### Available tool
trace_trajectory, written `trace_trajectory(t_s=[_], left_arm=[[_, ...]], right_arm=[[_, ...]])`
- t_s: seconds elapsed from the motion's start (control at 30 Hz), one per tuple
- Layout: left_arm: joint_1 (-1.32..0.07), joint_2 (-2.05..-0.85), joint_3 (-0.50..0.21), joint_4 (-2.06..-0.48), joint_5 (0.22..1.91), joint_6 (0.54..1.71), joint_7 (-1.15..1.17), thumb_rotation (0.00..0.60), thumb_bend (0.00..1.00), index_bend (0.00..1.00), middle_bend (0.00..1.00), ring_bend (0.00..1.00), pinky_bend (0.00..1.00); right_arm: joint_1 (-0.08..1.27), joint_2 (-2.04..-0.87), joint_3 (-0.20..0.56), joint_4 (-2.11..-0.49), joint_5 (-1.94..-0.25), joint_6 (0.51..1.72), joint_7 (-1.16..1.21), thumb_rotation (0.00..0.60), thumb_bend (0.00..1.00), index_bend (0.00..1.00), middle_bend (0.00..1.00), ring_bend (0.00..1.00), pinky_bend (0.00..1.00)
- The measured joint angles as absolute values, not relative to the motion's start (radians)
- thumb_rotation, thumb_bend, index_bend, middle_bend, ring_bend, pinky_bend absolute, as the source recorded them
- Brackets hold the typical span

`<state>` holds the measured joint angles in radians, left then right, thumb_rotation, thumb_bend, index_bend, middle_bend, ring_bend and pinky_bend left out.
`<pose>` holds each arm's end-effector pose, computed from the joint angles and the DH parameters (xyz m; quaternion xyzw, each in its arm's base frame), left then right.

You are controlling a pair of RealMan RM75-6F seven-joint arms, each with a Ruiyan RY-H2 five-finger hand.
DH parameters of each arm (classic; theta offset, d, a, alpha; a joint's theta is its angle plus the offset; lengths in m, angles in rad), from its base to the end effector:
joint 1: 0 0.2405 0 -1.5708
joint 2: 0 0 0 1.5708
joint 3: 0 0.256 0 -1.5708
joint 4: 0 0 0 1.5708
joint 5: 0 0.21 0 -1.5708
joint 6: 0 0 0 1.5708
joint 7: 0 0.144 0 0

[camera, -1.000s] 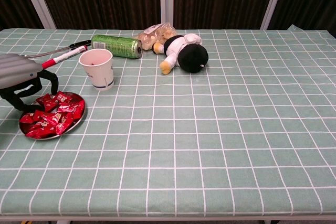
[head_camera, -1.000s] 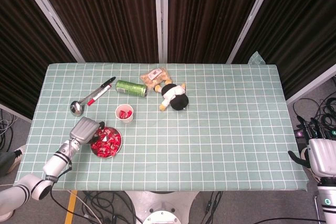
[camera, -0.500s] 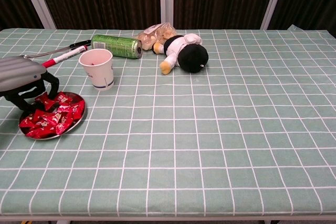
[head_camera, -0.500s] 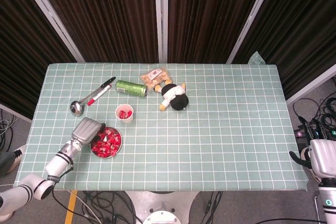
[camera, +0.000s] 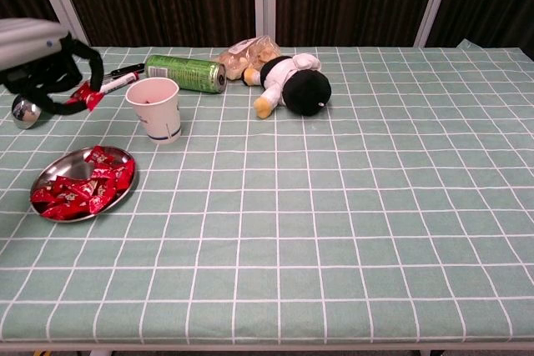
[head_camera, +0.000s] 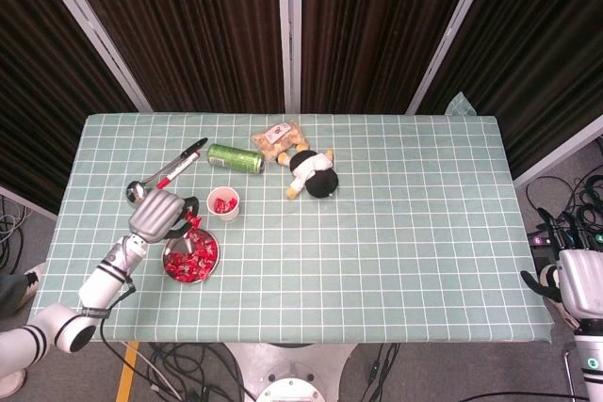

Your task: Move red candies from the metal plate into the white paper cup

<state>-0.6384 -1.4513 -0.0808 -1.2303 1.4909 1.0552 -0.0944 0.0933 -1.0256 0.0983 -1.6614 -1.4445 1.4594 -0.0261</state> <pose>-0.2237 0.3473 0.0345 -0.7474 -0.3337 -0.3975 0.4147 -0.3099 -0.1932 0.1910 0.5870 -0.3691 0.3727 0.6167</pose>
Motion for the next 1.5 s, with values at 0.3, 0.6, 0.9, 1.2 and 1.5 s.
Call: trace_trajectory(t_s=[0.3, 0.6, 0.9, 1.2, 1.5], left_arm=[[-0.761, -1.477, -0.156, -1.212, 1.407, 0.893, -0.042, 0.6, 0.42, 0.6, 0.97, 0.89, 1.0], [-0.82, -1.529, -0.169, -1.138, 1.332, 0.791, -0.003, 0.6, 0.4, 0.45, 0.96, 0.88, 1.0], [-0.774, -1.489, -0.154, -1.209, 1.336, 0.879, 0.002, 0.6, 0.36, 0.32, 0.95, 0.88, 1.0], [-0.621, -1.412, -0.073, -1.3, 1.407, 1.074, -0.044, 0.6, 0.35, 0.41, 0.94, 0.87, 1.0], [-0.612, -1.472, 0.003, -1.192, 1.465, 1.024, -0.018, 0.6, 0.34, 0.44, 0.94, 0.87, 1.0]], right_arm=[[0.089, -1.025, 0.098, -1.652, -1.44, 1.459, -0.014, 0.6, 0.09, 0.03, 0.27, 0.07, 0.24], [0.091, -1.027, 0.099, -1.645, -1.433, 1.452, -0.006, 0.6, 0.09, 0.03, 0.27, 0.07, 0.24], [0.094, -1.026, 0.1, -1.65, -1.439, 1.453, -0.012, 0.6, 0.09, 0.03, 0.27, 0.07, 0.25], [0.101, -1.028, 0.1, -1.657, -1.447, 1.448, -0.018, 0.6, 0.09, 0.03, 0.27, 0.07, 0.25], [0.094, -1.023, 0.096, -1.671, -1.452, 1.46, -0.03, 0.6, 0.09, 0.03, 0.27, 0.07, 0.25]])
